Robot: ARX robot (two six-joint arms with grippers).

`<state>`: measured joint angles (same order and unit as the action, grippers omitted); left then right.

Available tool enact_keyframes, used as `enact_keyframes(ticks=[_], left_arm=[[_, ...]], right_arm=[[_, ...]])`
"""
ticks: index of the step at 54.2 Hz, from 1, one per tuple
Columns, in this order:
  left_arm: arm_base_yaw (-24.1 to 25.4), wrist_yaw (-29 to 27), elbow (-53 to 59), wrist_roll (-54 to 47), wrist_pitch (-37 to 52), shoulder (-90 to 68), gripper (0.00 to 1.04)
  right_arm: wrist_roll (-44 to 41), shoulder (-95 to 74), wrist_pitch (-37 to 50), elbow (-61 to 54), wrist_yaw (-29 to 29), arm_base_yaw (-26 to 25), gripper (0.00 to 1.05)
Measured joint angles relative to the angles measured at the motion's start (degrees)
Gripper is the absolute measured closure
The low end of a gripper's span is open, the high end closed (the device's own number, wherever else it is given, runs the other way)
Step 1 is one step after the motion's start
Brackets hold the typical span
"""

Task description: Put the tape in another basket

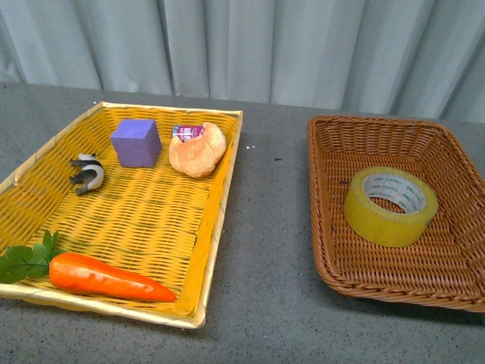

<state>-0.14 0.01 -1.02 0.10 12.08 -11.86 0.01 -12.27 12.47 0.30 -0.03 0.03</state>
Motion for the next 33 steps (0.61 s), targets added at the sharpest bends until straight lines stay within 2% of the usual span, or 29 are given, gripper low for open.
enact_keyframes(ticks=[8, 11, 15, 17, 29, 30, 32, 33], left_arm=[[0.0, 0.0, 0.0, 0.0, -1.8, 1.8, 1.01], [0.0, -0.1, 0.0, 0.0, -5.6, 4.7, 1.01], [0.0, 0.0, 0.0, 0.0, -11.3, 9.8, 1.01], [0.0, 0.0, 0.0, 0.0, -11.7, 11.1, 1.01], [0.0, 0.0, 0.0, 0.0, -12.0, 11.6, 1.01], [0.0, 0.0, 0.0, 0.0, -12.0, 11.6, 1.00], [0.0, 0.0, 0.0, 0.0, -12.0, 11.6, 0.92], [0.0, 0.0, 0.0, 0.0, -12.0, 11.6, 0.88]], right_arm=[[0.0, 1.9, -1.8, 0.0, 0.0, 0.0, 1.04], [0.0, 2.7, -2.7, 0.0, 0.0, 0.0, 1.04], [0.0, 8.0, -9.8, 0.0, 0.0, 0.0, 1.04], [0.0, 10.3, -12.0, 0.0, 0.0, 0.0, 1.04], [0.0, 12.1, -12.4, 0.0, 0.0, 0.0, 1.04], [0.0, 12.1, -12.4, 0.0, 0.0, 0.0, 1.04], [-0.1, 12.1, -12.4, 0.0, -0.1, 0.0, 1.03], [0.0, 12.1, -12.4, 0.0, 0.0, 0.0, 1.00]])
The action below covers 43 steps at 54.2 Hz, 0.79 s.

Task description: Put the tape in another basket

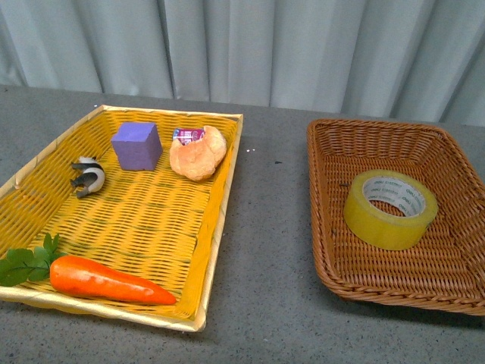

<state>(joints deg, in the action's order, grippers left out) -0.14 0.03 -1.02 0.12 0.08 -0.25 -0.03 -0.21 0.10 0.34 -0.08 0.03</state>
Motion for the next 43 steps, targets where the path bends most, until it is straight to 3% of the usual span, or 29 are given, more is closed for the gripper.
enact_keyframes(ticks=[24, 26, 29, 43], left_arm=[[0.0, 0.0, 0.0, 0.0, 0.0, 0.0, 0.12], [0.0, 0.0, 0.0, 0.0, 0.0, 0.0, 0.05], [0.0, 0.0, 0.0, 0.0, 0.0, 0.0, 0.07], [0.0, 0.0, 0.0, 0.0, 0.0, 0.0, 0.07]], right_arm=[[0.0, 0.0, 0.0, 0.0, 0.0, 0.0, 0.26], [0.0, 0.0, 0.0, 0.0, 0.0, 0.0, 0.16], [0.0, 0.0, 0.0, 0.0, 0.0, 0.0, 0.07], [0.0, 0.0, 0.0, 0.0, 0.0, 0.0, 0.09]])
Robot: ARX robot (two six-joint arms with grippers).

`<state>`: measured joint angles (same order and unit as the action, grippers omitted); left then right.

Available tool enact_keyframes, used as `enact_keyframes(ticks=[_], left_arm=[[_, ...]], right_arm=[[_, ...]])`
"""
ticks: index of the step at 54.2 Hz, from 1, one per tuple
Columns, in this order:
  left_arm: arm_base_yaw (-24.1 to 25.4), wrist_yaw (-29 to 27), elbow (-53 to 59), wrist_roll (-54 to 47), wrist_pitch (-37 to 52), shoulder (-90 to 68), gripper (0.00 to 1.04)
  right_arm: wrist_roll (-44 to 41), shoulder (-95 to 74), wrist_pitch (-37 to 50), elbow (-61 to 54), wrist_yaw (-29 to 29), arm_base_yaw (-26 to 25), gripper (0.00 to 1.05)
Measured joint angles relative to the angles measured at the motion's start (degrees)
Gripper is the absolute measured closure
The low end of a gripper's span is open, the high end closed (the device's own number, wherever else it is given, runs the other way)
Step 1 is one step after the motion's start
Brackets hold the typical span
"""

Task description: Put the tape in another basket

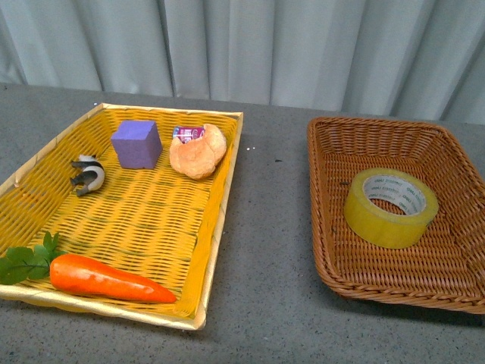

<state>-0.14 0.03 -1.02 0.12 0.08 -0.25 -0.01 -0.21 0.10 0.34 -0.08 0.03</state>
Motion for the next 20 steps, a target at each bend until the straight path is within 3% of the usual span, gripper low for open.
enact_keyframes(ticks=[20], left_arm=[[0.0, 0.0, 0.0, 0.0, 0.0, 0.0, 0.07]], right_arm=[[0.0, 0.0, 0.0, 0.0, 0.0, 0.0, 0.09]])
